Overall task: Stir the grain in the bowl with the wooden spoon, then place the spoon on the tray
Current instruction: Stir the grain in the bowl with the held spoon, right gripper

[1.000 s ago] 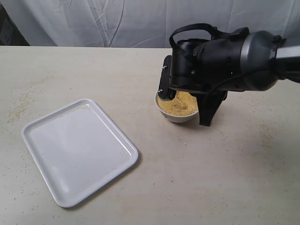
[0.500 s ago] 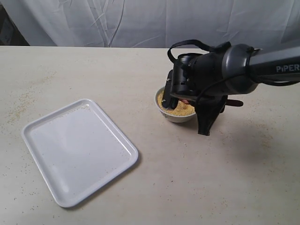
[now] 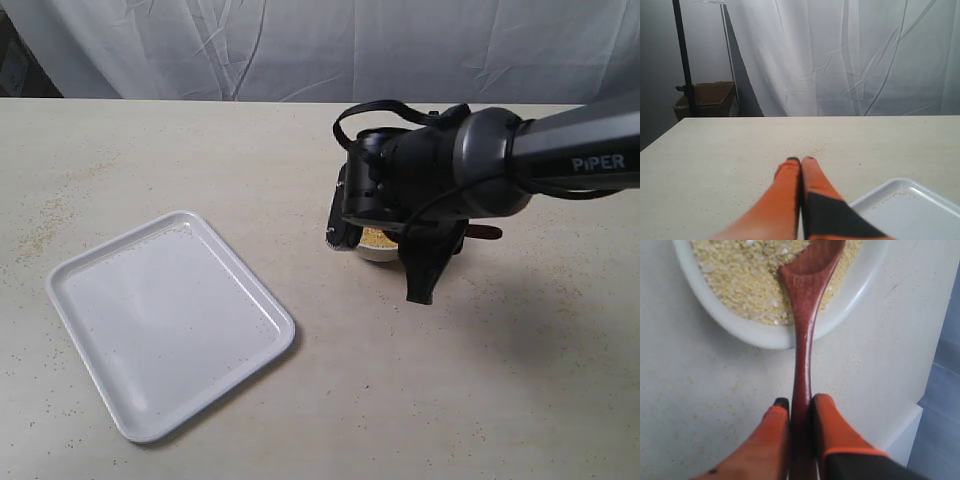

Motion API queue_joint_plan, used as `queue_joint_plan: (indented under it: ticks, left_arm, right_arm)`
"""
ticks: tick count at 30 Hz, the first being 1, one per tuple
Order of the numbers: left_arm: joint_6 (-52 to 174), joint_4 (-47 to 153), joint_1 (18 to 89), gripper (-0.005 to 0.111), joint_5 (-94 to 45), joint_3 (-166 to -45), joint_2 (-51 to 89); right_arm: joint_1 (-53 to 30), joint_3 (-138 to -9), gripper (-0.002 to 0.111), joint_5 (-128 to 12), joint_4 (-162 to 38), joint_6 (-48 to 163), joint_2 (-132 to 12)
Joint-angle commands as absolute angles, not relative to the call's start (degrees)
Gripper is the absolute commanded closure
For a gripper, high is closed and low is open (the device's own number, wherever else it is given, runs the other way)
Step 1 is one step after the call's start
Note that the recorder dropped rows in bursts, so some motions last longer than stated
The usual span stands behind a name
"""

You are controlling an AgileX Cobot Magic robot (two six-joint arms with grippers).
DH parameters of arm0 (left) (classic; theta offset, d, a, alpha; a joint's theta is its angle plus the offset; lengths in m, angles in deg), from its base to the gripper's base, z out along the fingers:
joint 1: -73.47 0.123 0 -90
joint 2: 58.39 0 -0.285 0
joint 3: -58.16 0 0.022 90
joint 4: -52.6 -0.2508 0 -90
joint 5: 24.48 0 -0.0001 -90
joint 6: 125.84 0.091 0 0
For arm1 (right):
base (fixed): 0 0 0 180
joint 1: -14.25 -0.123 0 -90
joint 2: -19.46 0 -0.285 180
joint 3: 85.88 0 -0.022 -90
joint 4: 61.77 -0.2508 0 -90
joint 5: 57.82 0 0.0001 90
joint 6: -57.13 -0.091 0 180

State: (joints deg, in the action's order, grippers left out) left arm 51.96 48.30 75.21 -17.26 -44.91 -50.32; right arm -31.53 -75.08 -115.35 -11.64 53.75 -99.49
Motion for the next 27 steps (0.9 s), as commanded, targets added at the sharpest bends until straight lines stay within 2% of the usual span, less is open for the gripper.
queue_joint_plan:
  ticks: [1, 27]
  left_arm:
    - [51.7, 48.5, 74.9, 0.106, -17.3, -44.6, -50.6]
    - [51.7, 48.5, 74.9, 0.106, -17.3, -44.6, -50.6]
  right_arm:
    - [-32.2, -75.3, 0.109, -117.5, -11.2, 54.0, -99.3]
    - [-32.2, -75.3, 0.109, -119.4, -9.3, 53.8, -92.0]
